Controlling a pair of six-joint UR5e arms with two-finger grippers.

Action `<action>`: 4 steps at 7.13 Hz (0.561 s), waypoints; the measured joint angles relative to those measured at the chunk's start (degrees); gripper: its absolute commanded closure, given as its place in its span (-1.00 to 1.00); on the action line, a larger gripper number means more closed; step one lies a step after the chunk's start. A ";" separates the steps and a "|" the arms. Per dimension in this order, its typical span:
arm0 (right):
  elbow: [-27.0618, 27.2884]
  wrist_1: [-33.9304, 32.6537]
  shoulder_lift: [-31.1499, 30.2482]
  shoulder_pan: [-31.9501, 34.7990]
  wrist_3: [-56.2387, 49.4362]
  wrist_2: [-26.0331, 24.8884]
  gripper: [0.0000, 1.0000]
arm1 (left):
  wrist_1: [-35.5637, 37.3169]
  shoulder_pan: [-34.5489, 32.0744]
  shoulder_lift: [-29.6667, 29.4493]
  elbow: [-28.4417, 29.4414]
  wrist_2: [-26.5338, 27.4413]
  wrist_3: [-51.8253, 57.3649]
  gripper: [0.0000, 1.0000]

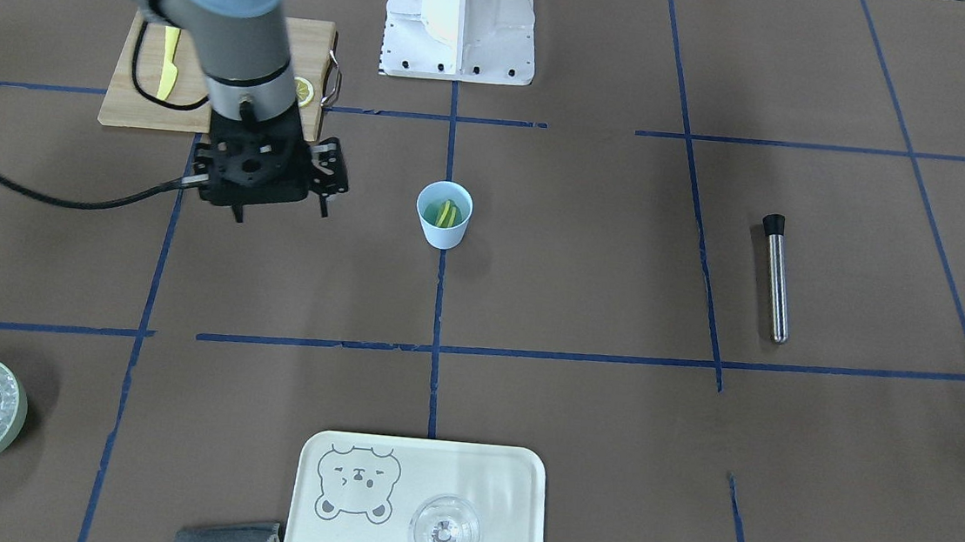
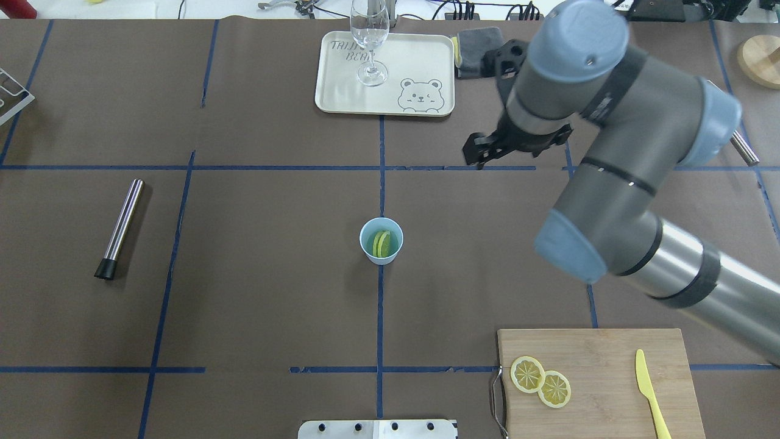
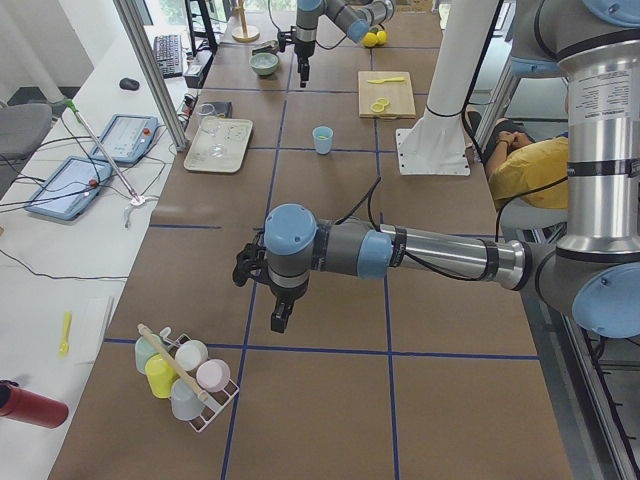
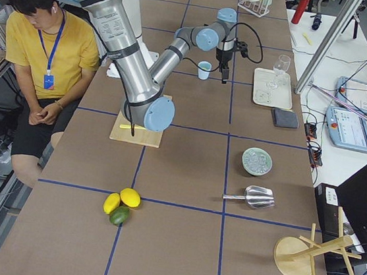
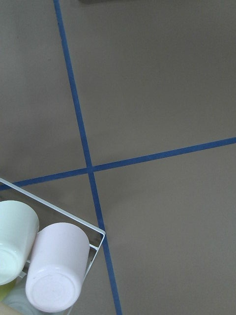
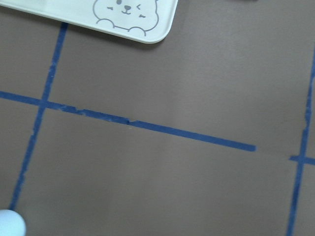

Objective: Squeeze lemon into cup

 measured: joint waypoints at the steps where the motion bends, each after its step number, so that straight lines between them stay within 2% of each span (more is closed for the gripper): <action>1: 0.16 0.09 -3.57 5.54 -6.88 3.73 -1.00 | -0.58 0.00 -1.62 -0.16 -0.15 -0.14 -1.00; 2: 0.83 0.20 -7.98 10.53 -12.19 7.25 -1.00 | -2.65 -0.01 -3.15 -0.24 -0.24 -0.22 -1.00; 3: 2.15 0.26 -13.00 15.43 -17.28 10.61 -1.00 | -7.93 -0.09 -3.89 -0.06 -0.32 -0.19 -1.00; 4: 3.25 0.26 -18.14 20.35 -22.12 13.81 -1.00 | -16.24 -0.13 -4.01 0.66 -0.38 -0.49 -1.00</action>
